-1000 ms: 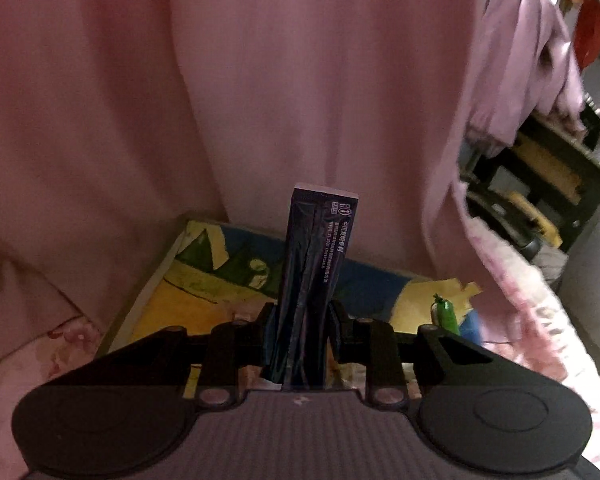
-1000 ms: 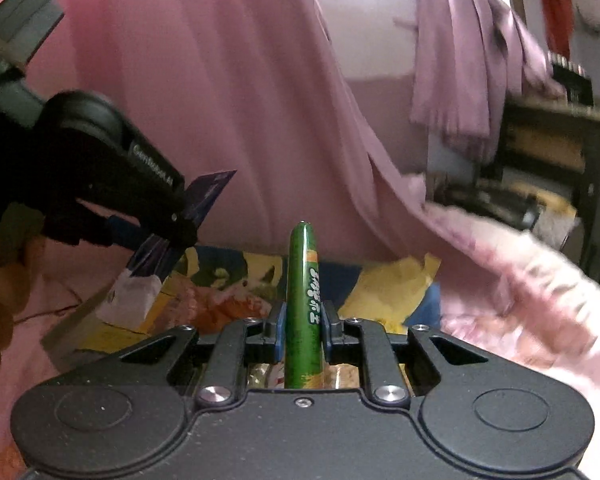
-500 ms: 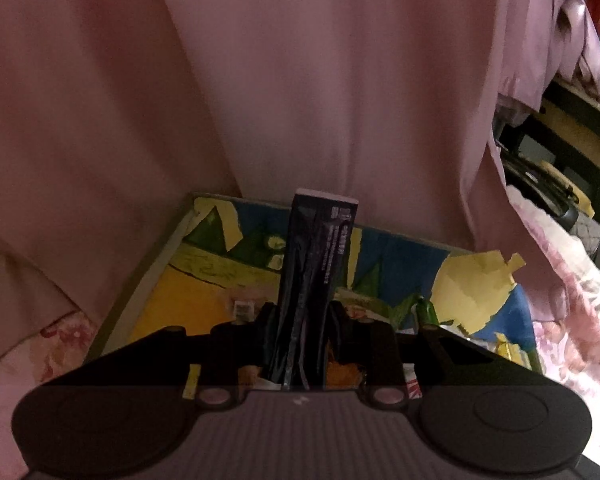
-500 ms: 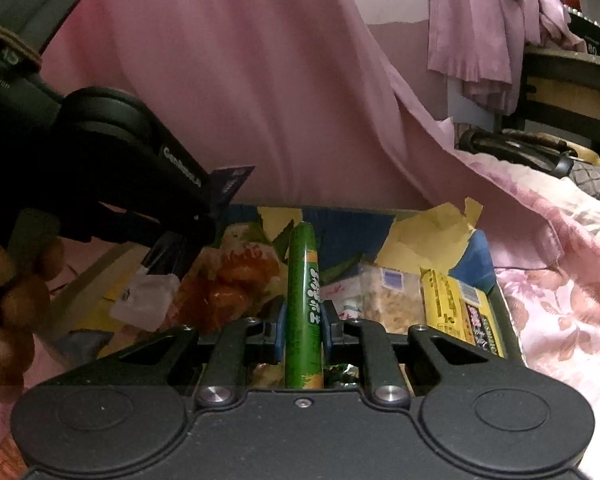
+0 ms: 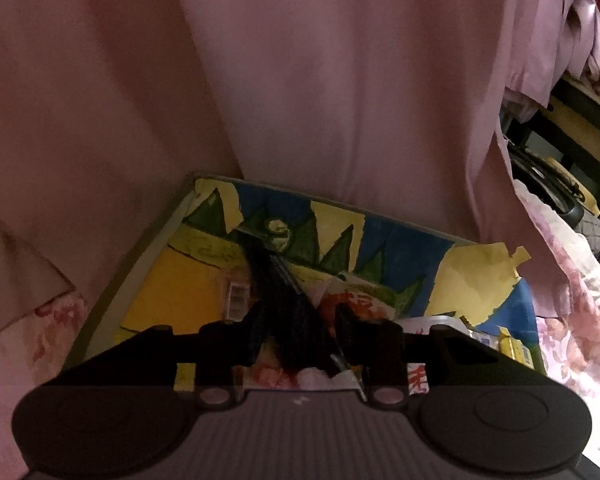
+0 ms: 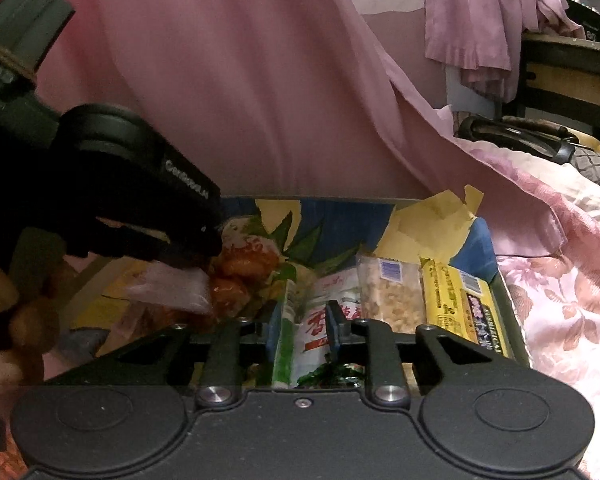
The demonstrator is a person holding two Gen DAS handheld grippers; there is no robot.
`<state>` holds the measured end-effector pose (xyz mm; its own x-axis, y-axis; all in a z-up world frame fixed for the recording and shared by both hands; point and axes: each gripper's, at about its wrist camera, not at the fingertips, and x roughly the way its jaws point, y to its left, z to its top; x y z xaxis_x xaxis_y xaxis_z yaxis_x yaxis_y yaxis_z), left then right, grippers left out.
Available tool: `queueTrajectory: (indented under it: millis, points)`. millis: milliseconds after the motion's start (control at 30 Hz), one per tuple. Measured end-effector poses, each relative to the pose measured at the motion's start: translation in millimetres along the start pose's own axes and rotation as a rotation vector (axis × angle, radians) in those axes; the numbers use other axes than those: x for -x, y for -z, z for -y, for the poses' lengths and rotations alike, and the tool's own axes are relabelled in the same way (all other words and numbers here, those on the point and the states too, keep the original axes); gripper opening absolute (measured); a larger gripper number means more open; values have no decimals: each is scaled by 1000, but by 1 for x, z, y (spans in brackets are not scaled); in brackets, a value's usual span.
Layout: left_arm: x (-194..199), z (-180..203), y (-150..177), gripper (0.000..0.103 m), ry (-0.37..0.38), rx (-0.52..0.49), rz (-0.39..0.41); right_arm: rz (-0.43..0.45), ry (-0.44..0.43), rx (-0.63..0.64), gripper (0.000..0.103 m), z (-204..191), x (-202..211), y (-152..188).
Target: Organize snacks
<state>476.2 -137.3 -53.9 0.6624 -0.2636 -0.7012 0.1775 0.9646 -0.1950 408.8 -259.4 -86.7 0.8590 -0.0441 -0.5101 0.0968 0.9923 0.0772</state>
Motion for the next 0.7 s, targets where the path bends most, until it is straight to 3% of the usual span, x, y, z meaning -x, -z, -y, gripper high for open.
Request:
queueTrajectory:
  millis: [67, 200, 367, 700]
  points:
    - [4, -1, 2, 55, 7, 9, 5, 13, 0, -12, 32, 2, 5, -1]
    - [21, -3, 4, 65, 31, 23, 38, 61, 6, -26, 41, 4, 23, -8]
    - [59, -8, 5, 83, 55, 55, 134, 154, 36, -48, 55, 10, 60, -19]
    - [156, -15, 21, 101, 37, 77, 319, 301, 32, -40, 86, 19, 152, -32]
